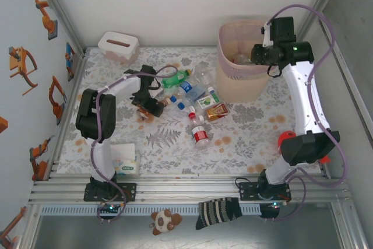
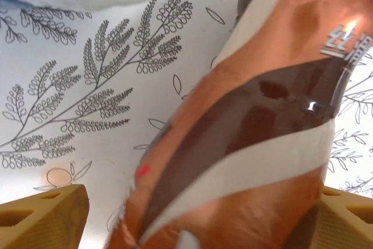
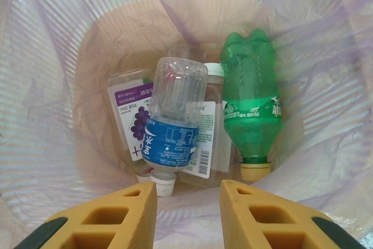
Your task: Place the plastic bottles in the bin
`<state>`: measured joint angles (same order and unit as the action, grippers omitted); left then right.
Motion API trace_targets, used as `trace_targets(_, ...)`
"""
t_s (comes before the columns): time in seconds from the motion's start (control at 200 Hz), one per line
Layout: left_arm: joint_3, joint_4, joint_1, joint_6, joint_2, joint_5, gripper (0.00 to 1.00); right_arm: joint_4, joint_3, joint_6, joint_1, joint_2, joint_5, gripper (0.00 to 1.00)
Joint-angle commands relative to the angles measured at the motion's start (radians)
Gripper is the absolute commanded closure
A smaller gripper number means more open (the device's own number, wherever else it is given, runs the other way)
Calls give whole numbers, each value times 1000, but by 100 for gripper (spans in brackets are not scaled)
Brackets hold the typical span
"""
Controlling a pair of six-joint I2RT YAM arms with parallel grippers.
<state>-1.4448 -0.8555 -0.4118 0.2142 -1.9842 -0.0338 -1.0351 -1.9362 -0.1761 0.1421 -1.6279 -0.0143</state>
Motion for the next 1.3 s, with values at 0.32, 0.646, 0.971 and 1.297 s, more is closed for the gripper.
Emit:
trace_targets(0.32,83,-61,-43,-40,91,14,23,6,16,-20,10,48,25,67)
trace_targets(0.646,101,-72,-47,-39,103,24,32,5,13,-26,9,57,34,67)
trace_targets(0.971,112,-79,-50,-42,158,-32,36,10,21,-43,10,85,65,67)
trace_targets(1.297,110,-80,-49,-50,224,-106,46,24,49,-63,10,127,116,67)
